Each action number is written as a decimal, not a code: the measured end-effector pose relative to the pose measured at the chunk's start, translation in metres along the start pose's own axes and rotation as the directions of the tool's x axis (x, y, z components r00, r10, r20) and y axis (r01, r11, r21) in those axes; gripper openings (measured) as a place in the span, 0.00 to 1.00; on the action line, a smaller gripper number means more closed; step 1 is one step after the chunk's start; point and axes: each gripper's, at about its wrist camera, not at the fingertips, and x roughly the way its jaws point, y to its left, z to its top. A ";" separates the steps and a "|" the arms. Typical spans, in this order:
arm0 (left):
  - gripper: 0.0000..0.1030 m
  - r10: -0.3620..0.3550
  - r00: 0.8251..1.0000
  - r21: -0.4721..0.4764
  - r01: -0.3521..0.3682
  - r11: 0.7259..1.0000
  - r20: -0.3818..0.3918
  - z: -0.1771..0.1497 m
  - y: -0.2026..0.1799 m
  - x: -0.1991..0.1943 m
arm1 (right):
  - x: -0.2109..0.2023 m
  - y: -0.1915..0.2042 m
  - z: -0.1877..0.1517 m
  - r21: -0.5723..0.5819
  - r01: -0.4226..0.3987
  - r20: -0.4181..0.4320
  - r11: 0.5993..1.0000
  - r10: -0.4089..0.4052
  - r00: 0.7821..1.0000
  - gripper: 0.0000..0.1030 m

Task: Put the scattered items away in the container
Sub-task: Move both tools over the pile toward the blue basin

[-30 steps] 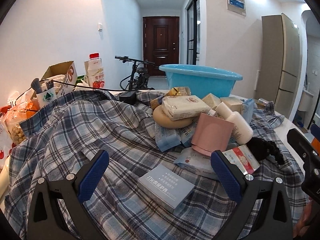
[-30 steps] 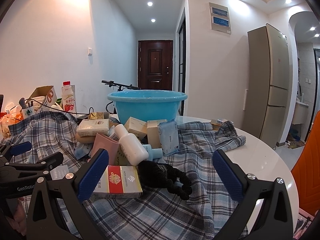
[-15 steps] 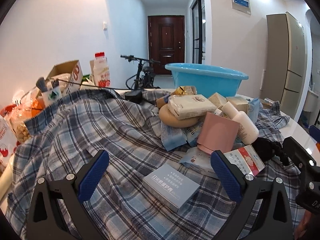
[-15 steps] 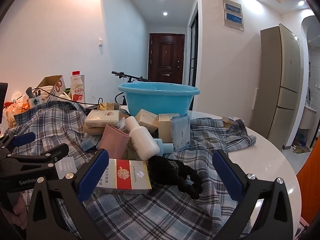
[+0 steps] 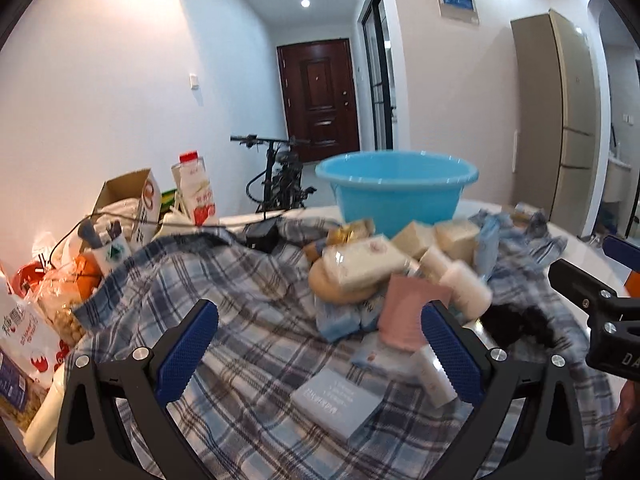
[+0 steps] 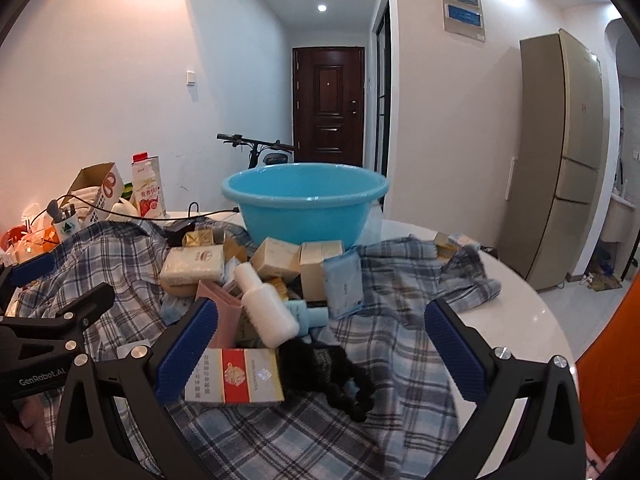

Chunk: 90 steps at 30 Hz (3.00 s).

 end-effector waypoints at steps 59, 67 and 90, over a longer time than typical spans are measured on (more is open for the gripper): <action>1.00 -0.090 0.940 -0.028 0.086 0.996 -0.330 0.199 0.008 0.153 | 0.172 -0.066 0.196 0.031 -0.004 -0.447 1.000 0.017 0.894 1.00; 1.00 -0.098 0.939 -0.007 0.101 0.995 -0.329 0.203 -0.004 0.147 | 0.165 -0.064 0.196 -0.008 -0.004 -0.451 1.000 -0.001 0.893 1.00; 1.00 -0.146 0.916 0.067 0.184 0.981 -0.373 0.197 -0.055 0.145 | 0.151 -0.086 0.185 -0.022 -0.104 -0.496 0.994 0.079 0.865 1.00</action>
